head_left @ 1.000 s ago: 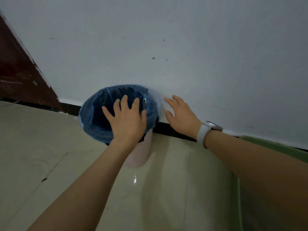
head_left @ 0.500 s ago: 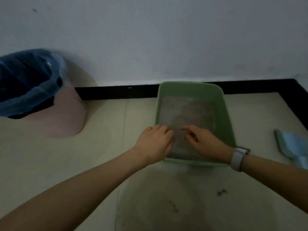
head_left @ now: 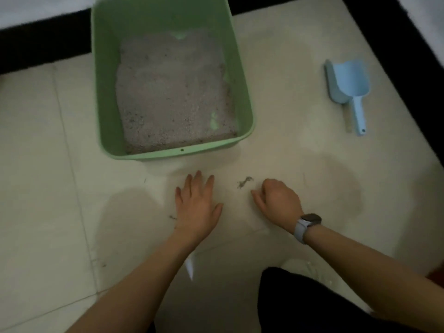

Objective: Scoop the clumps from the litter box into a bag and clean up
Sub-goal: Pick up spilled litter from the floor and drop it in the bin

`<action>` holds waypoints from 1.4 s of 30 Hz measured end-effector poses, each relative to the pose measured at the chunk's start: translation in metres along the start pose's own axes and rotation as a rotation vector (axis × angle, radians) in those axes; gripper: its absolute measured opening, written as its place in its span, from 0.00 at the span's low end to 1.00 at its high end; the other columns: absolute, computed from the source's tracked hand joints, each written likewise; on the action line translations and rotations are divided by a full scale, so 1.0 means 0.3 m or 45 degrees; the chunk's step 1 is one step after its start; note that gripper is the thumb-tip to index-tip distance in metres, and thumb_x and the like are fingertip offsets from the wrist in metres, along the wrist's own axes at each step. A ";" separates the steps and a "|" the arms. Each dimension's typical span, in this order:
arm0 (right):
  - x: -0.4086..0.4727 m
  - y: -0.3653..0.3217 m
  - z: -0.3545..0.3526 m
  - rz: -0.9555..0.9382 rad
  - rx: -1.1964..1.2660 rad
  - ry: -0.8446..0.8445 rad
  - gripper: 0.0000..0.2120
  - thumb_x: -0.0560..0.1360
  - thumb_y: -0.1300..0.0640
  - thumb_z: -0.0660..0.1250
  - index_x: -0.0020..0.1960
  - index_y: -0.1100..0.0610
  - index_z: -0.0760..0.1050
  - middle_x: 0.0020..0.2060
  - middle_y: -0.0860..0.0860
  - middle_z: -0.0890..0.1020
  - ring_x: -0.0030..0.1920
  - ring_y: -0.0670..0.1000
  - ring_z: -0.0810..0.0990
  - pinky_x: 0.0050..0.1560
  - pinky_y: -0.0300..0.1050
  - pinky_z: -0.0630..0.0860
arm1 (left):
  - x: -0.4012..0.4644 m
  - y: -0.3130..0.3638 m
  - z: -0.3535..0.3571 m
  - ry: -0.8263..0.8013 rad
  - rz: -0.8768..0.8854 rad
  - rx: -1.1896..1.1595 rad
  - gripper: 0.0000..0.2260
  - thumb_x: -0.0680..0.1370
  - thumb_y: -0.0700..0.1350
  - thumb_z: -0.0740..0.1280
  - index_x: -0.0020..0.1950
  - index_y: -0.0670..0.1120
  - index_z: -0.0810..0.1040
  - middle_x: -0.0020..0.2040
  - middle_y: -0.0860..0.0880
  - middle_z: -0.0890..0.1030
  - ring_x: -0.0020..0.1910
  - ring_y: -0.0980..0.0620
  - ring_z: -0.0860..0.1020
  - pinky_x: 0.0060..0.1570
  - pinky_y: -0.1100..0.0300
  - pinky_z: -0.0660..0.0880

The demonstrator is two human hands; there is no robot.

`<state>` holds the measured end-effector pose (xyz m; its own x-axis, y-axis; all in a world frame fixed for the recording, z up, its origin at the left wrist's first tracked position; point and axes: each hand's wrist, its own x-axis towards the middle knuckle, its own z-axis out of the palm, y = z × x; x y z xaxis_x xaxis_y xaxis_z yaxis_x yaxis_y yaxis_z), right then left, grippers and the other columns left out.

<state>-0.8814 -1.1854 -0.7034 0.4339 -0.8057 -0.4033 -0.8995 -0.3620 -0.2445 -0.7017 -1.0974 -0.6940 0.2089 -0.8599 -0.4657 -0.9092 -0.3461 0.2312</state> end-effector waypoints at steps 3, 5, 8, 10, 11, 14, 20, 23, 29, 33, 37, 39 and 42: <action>0.076 -0.036 0.008 -0.035 -0.206 0.099 0.23 0.77 0.41 0.54 0.53 0.61 0.72 0.50 0.60 0.76 0.52 0.60 0.74 0.48 0.52 0.68 | 0.004 -0.032 0.033 -0.147 -0.046 0.066 0.34 0.78 0.59 0.58 0.76 0.51 0.42 0.76 0.46 0.39 0.75 0.43 0.39 0.70 0.41 0.44; 0.125 -0.045 0.014 -0.051 -0.330 0.102 0.28 0.76 0.36 0.50 0.52 0.60 0.73 0.50 0.58 0.76 0.52 0.58 0.73 0.49 0.53 0.67 | 0.007 -0.052 0.051 -0.206 -0.038 0.097 0.35 0.78 0.59 0.56 0.76 0.51 0.38 0.76 0.46 0.35 0.74 0.44 0.36 0.71 0.41 0.42; 0.152 -0.066 0.035 -0.123 -0.397 0.167 0.33 0.70 0.33 0.46 0.41 0.60 0.76 0.40 0.58 0.77 0.42 0.57 0.74 0.43 0.51 0.68 | 0.012 -0.056 0.060 -0.221 -0.058 0.115 0.35 0.78 0.59 0.55 0.75 0.52 0.36 0.75 0.47 0.33 0.74 0.44 0.34 0.70 0.41 0.39; 0.156 -0.067 0.048 -0.152 -0.430 0.230 0.30 0.69 0.35 0.48 0.36 0.59 0.76 0.35 0.56 0.76 0.37 0.56 0.74 0.40 0.50 0.68 | 0.016 -0.051 0.059 -0.221 -0.066 0.112 0.35 0.78 0.59 0.56 0.75 0.52 0.36 0.75 0.48 0.32 0.73 0.45 0.33 0.70 0.41 0.39; 0.158 -0.065 0.056 -0.175 -0.454 0.251 0.28 0.69 0.36 0.49 0.35 0.59 0.75 0.34 0.56 0.76 0.36 0.56 0.74 0.40 0.49 0.69 | 0.017 -0.050 0.059 -0.223 -0.071 0.107 0.35 0.78 0.59 0.56 0.75 0.52 0.36 0.75 0.48 0.32 0.73 0.45 0.33 0.70 0.41 0.39; 0.160 -0.064 0.078 -0.255 -0.492 0.319 0.22 0.72 0.43 0.52 0.34 0.57 0.74 0.34 0.55 0.75 0.35 0.55 0.74 0.39 0.48 0.69 | 0.016 -0.048 0.062 -0.203 -0.088 0.103 0.35 0.78 0.59 0.56 0.76 0.52 0.37 0.75 0.48 0.33 0.74 0.45 0.34 0.70 0.41 0.39; 0.165 -0.080 0.116 -0.402 -0.502 0.441 0.06 0.64 0.65 0.57 0.31 0.58 0.71 0.30 0.55 0.72 0.31 0.54 0.71 0.35 0.45 0.65 | 0.014 -0.043 0.066 -0.179 -0.091 0.100 0.34 0.78 0.60 0.55 0.76 0.52 0.38 0.76 0.48 0.34 0.74 0.45 0.34 0.70 0.41 0.40; 0.163 -0.100 0.110 -0.380 -0.507 0.440 0.11 0.64 0.66 0.52 0.31 0.59 0.71 0.30 0.55 0.73 0.30 0.54 0.71 0.38 0.47 0.63 | 0.011 -0.044 0.065 -0.157 -0.087 0.073 0.34 0.78 0.59 0.56 0.76 0.53 0.39 0.76 0.48 0.35 0.74 0.45 0.35 0.70 0.41 0.40; 0.180 -0.096 0.101 -0.414 -0.484 0.476 0.11 0.63 0.67 0.53 0.28 0.61 0.71 0.28 0.56 0.73 0.28 0.54 0.71 0.37 0.48 0.55 | 0.013 -0.034 0.071 -0.040 -0.085 -0.037 0.32 0.77 0.56 0.61 0.76 0.51 0.49 0.77 0.48 0.43 0.75 0.46 0.40 0.71 0.43 0.42; 0.180 -0.063 0.093 -0.349 -0.200 0.549 0.08 0.64 0.62 0.61 0.26 0.60 0.71 0.27 0.55 0.74 0.25 0.55 0.72 0.37 0.44 0.68 | 0.035 -0.016 0.093 0.243 -0.012 -0.223 0.23 0.75 0.52 0.66 0.68 0.46 0.70 0.70 0.44 0.67 0.71 0.42 0.60 0.69 0.44 0.53; 0.132 0.015 0.066 0.008 0.254 0.539 0.19 0.69 0.54 0.49 0.28 0.62 0.71 0.30 0.59 0.76 0.30 0.59 0.74 0.41 0.49 0.68 | 0.076 0.026 0.108 0.573 0.079 -0.278 0.10 0.71 0.51 0.70 0.42 0.44 0.78 0.42 0.46 0.78 0.45 0.43 0.76 0.48 0.55 0.60; 0.110 0.050 0.057 0.147 0.330 0.466 0.24 0.68 0.50 0.43 0.32 0.63 0.72 0.35 0.60 0.77 0.35 0.61 0.74 0.44 0.49 0.63 | 0.106 0.055 0.110 0.578 0.124 -0.188 0.14 0.70 0.55 0.70 0.38 0.44 0.76 0.38 0.47 0.77 0.40 0.44 0.75 0.43 0.56 0.58; 0.103 0.071 0.056 0.209 0.359 0.434 0.22 0.70 0.52 0.46 0.34 0.63 0.72 0.38 0.61 0.77 0.39 0.62 0.75 0.46 0.48 0.61 | 0.150 0.097 0.113 0.528 0.258 0.146 0.23 0.68 0.66 0.57 0.35 0.45 0.73 0.33 0.48 0.75 0.33 0.46 0.74 0.38 0.56 0.65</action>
<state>-0.8864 -1.2100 -0.7360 0.2032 -0.9667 -0.1557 -0.8853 -0.1134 -0.4510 -0.7310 -1.1335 -0.7373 0.1285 -0.9911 -0.0351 -0.9755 -0.1327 0.1756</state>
